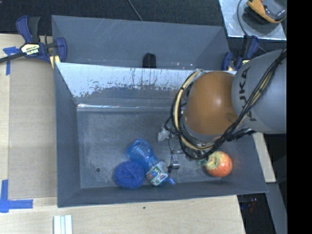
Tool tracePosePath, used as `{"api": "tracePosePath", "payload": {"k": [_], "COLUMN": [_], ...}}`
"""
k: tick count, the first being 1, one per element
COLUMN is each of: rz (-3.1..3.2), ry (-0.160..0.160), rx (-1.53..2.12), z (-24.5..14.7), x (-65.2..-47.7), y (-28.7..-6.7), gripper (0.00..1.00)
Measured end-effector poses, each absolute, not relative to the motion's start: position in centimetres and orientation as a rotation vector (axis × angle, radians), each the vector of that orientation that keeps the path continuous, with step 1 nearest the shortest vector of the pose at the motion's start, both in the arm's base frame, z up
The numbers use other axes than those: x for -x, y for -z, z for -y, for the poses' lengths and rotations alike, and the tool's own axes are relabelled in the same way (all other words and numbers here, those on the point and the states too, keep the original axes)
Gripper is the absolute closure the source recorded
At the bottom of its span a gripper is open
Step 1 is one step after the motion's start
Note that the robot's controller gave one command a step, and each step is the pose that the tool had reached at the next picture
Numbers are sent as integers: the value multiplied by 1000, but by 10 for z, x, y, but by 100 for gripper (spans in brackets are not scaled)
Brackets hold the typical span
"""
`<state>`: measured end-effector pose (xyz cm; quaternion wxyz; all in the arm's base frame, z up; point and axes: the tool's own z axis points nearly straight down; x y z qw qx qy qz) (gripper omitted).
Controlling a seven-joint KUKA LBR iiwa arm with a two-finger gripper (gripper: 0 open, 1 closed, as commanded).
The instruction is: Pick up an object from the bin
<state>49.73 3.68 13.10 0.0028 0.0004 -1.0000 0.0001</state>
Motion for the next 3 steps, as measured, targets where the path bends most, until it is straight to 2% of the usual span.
{"api": "tracePosePath", "payload": {"k": [1,2,3], "rz": [3143,3124,3099], "ry": [0,-1,0], "rx": [1,-346,-537], "z": [-37,-49,-56], "x": [-499,-499,-495], "y": [-135,-147,-151], "gripper": [0,0,0]}}
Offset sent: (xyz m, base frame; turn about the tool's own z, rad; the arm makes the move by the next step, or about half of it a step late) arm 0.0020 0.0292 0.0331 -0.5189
